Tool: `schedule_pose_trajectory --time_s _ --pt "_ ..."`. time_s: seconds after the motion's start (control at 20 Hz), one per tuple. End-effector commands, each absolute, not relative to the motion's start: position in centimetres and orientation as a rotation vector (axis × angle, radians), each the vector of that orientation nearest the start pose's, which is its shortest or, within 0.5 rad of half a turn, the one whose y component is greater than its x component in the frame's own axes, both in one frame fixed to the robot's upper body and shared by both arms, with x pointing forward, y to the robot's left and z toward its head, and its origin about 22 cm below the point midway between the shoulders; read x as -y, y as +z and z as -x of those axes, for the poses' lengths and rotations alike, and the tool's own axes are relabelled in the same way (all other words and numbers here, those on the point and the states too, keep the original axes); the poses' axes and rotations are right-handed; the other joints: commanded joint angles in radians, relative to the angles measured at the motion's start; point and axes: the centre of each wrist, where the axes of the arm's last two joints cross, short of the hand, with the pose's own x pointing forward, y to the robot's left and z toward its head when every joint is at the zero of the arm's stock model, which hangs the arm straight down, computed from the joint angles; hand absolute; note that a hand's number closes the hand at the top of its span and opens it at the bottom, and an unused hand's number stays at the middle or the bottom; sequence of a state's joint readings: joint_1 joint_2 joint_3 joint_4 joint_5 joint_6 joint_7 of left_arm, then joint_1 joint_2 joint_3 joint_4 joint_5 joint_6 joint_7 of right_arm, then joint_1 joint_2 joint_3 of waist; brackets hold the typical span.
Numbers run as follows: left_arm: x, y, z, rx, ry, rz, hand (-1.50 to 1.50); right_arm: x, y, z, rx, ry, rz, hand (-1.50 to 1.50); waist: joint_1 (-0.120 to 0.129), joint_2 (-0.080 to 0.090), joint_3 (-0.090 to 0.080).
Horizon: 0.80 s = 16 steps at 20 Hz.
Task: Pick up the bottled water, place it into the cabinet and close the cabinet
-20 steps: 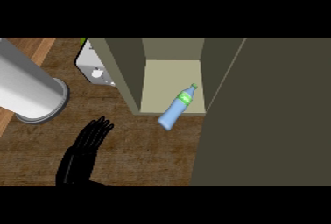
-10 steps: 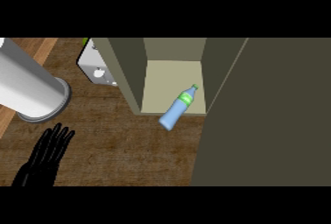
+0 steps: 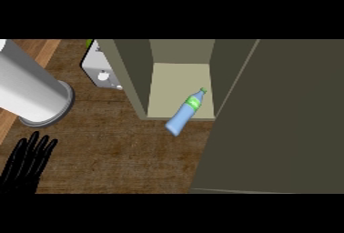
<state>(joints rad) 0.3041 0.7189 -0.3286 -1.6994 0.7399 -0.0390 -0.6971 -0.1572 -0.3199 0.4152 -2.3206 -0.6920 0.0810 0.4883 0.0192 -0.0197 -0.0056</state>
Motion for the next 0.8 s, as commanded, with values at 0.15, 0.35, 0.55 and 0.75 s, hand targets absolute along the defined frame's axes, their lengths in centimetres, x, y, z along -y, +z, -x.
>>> schedule_pose_trajectory --time_s 0.15,0.35,0.55,0.75 --pt "-34.3 2.8 -14.3 1.854 -0.022 0.315 -1.50 10.7 20.8 -15.6 1.730 0.676 -0.826 1.50 0.009 -0.001 -0.002" --pt "-34.7 4.1 -13.7 1.860 -0.028 0.330 -1.50 4.8 21.2 -15.8 1.721 0.657 -0.804 1.50 0.018 0.005 0.001" --pt "-34.6 5.2 -14.6 1.879 -0.038 0.339 -1.50 1.1 21.1 -16.7 1.698 0.580 -0.770 1.50 0.027 0.013 0.002" --pt "-34.6 5.9 -13.7 1.881 -0.042 0.356 -1.50 -1.1 21.0 -19.7 1.652 0.461 -0.734 1.50 0.048 0.020 0.004"
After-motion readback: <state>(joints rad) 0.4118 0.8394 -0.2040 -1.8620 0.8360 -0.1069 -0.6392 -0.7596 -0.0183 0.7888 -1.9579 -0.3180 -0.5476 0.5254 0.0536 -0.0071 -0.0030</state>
